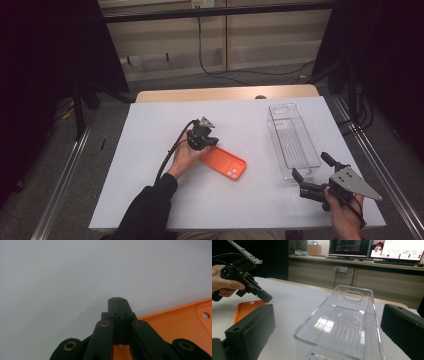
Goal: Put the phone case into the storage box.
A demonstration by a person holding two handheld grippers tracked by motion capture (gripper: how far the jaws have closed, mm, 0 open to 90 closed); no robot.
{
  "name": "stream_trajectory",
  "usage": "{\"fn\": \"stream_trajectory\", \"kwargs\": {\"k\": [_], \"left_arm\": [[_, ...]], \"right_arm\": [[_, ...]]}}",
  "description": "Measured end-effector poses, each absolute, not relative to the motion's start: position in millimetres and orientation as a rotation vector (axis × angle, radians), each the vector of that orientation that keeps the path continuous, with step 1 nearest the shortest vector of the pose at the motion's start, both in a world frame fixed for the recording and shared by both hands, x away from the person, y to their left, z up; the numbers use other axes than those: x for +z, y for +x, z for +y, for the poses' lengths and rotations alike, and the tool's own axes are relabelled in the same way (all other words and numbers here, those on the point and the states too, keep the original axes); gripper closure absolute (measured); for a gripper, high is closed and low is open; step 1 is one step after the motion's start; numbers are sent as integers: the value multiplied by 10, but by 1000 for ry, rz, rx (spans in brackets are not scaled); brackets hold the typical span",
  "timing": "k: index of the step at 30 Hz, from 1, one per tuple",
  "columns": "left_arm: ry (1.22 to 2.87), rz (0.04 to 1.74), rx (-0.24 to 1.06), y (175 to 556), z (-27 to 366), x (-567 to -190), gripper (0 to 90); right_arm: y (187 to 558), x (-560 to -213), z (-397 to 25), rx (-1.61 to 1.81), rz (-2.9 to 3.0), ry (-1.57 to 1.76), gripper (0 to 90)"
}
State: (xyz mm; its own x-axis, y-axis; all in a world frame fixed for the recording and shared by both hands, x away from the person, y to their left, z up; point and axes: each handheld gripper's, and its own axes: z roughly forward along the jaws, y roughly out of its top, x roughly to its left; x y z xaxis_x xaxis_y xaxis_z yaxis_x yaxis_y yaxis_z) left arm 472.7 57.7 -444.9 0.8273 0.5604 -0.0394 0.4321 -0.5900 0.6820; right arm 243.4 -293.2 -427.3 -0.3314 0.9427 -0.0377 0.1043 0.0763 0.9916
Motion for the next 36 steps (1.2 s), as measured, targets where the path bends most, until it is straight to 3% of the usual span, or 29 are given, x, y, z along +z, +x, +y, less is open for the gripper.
{"fn": "stream_trajectory", "kwargs": {"k": [36], "left_arm": [[2270,727,217,4562,751,-4459,900]], "right_arm": [[2438,-4276,-2932,1351,1571,1076,0]]}}
